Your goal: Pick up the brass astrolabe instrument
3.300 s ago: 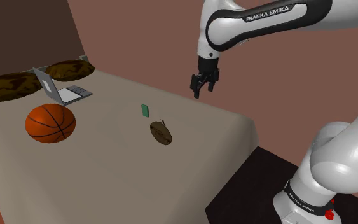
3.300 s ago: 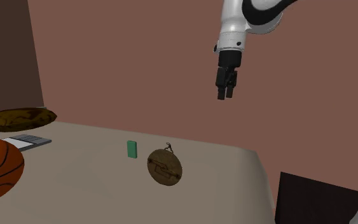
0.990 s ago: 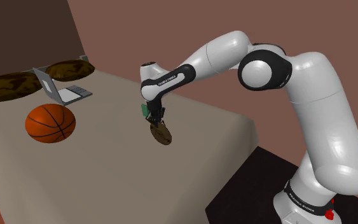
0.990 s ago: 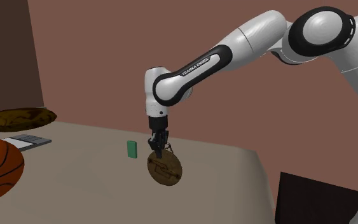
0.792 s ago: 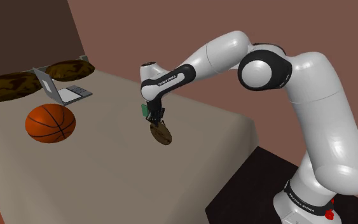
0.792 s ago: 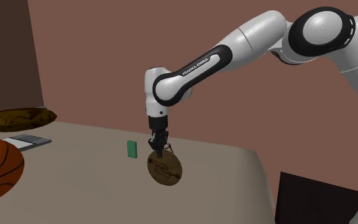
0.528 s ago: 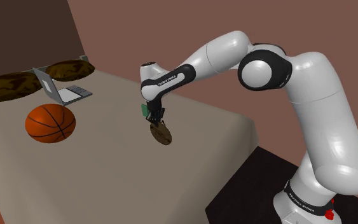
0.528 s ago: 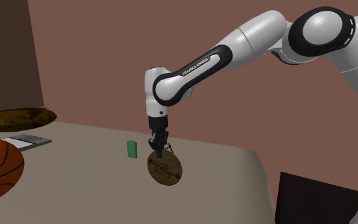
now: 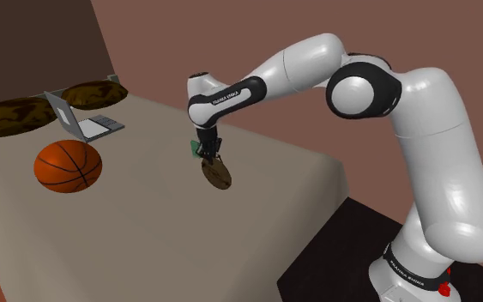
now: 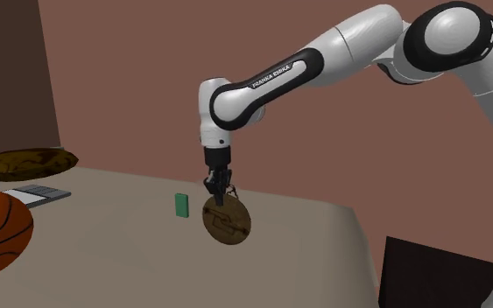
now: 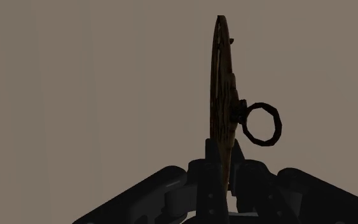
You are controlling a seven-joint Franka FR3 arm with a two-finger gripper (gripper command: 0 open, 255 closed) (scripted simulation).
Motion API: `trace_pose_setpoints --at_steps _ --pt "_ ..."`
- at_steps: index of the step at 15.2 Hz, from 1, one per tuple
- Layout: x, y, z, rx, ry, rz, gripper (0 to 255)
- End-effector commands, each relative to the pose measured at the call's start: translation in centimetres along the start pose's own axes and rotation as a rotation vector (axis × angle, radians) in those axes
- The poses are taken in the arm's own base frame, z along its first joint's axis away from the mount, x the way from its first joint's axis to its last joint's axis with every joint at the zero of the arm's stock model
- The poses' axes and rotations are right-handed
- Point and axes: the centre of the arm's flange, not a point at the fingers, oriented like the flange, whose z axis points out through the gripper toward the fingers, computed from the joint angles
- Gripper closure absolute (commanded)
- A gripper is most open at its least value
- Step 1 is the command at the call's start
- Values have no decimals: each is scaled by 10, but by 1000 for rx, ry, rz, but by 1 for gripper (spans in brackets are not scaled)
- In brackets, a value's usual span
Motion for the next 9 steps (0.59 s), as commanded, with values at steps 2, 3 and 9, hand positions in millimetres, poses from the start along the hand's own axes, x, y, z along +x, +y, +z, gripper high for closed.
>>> trace_pose_setpoints --at_steps 2,3,9 --pt "-1 0 -17 0 0 0 255" --pt "-1 0 -22 0 0 0 255" --pt "-2 1 -44 0 0 0 255"
